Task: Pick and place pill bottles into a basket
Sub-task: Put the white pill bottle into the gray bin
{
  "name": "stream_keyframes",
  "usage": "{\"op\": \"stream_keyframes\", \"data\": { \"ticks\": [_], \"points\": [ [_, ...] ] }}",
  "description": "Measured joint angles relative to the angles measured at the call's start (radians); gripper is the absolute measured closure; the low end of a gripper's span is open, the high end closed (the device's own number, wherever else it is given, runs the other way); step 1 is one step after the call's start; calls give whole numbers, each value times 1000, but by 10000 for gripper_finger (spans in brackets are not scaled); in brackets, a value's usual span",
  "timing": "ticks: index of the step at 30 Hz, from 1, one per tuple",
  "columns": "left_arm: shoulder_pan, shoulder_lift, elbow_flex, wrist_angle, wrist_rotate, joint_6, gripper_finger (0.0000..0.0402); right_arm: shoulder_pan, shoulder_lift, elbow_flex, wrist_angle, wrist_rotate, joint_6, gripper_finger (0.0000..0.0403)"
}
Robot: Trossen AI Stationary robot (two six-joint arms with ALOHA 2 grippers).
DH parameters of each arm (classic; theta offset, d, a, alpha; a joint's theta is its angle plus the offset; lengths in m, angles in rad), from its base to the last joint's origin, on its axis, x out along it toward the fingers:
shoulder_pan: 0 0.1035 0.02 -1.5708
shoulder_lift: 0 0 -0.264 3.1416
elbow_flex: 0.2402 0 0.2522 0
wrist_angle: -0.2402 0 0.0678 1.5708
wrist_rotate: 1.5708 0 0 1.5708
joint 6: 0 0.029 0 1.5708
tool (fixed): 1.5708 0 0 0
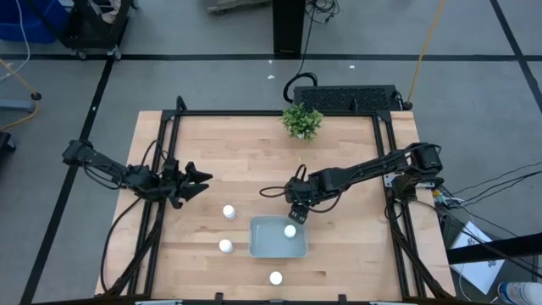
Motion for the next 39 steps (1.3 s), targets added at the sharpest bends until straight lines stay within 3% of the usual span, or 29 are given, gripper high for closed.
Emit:
{"op": "stream_keyframes", "data": {
  "ticks": [5,14,21,30,39],
  "points": [
    [0,0,0,0,0,2,160,0,-1,0,-10,1,4,179],
    [0,0,0,-1,0,3,160,0,0,1,-3,7,-14,252],
    [0,0,0,-1,0,3,160,0,-16,1,-19,9,-28,252],
    [0,0,0,-1,0,11,160,7,-155,1,-11,57,-25,249],
    [0,0,0,0,-9,13,160,96,-241,71,36,67,-29,251]
  ]
}}
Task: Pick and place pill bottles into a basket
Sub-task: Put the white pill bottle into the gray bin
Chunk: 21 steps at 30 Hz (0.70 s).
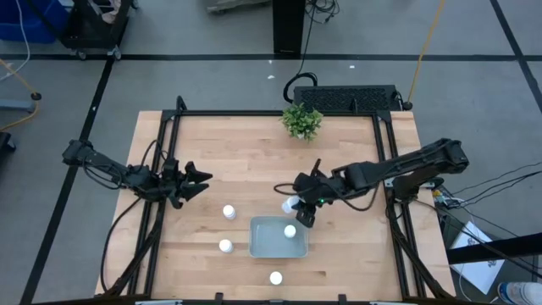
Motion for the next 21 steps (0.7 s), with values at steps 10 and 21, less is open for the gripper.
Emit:
{"op": "stream_keyframes", "data": {
  "ticks": [10,21],
  "points": [
    [0,0,0,1,-2,2,160,111,39,90,45,53,-13,250],
    [0,0,0,0,-2,5,160,194,185,120,88,40,34,250]
  ]
}}
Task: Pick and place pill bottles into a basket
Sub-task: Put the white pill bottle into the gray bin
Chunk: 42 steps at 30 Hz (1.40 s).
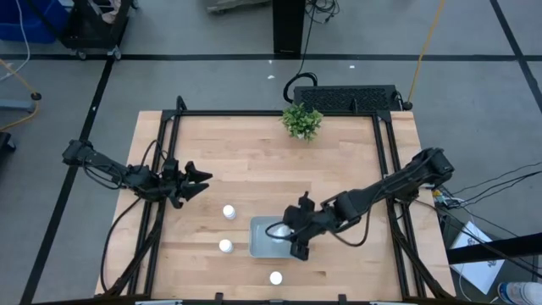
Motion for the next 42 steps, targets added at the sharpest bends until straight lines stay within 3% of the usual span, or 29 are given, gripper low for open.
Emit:
{"op": "stream_keyframes", "data": {
  "ticks": [20,30,42],
  "points": [
    [0,0,0,-16,-6,0,160,37,183,90,-152,-39,54,249],
    [0,0,0,-16,-8,0,160,36,211,90,-250,-49,97,249],
    [0,0,0,-16,-8,-4,160,36,211,71,-221,-50,98,249]
  ]
}}
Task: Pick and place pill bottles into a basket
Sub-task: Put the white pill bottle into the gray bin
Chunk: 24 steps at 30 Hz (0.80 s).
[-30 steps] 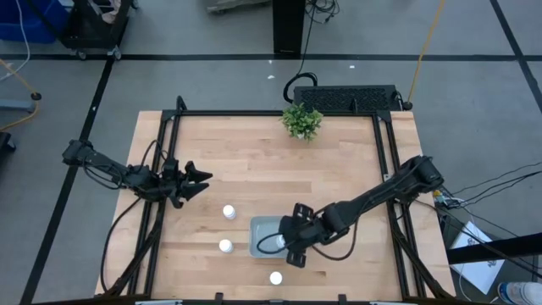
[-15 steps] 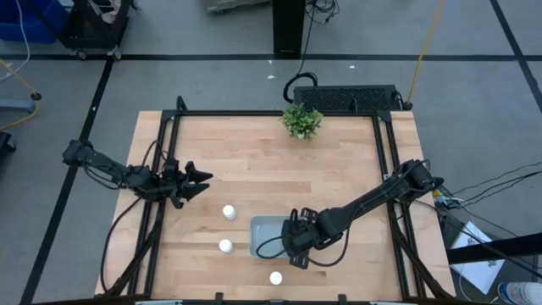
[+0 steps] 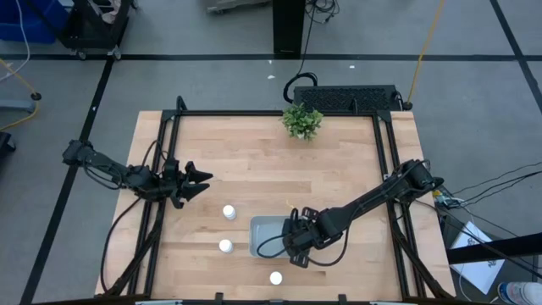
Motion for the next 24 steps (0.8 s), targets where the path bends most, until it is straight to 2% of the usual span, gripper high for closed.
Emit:
{"op": "stream_keyframes", "data": {
  "ticks": [14,17,24],
  "points": [
    [0,0,0,0,0,-6,160,2,-2,-51,62,-4,4,248],
    [0,0,0,-1,0,-4,160,2,-2,-51,83,-42,-15,245],
    [0,0,0,-1,0,-7,160,2,-2,-52,94,-55,-15,210]
  ]
}}
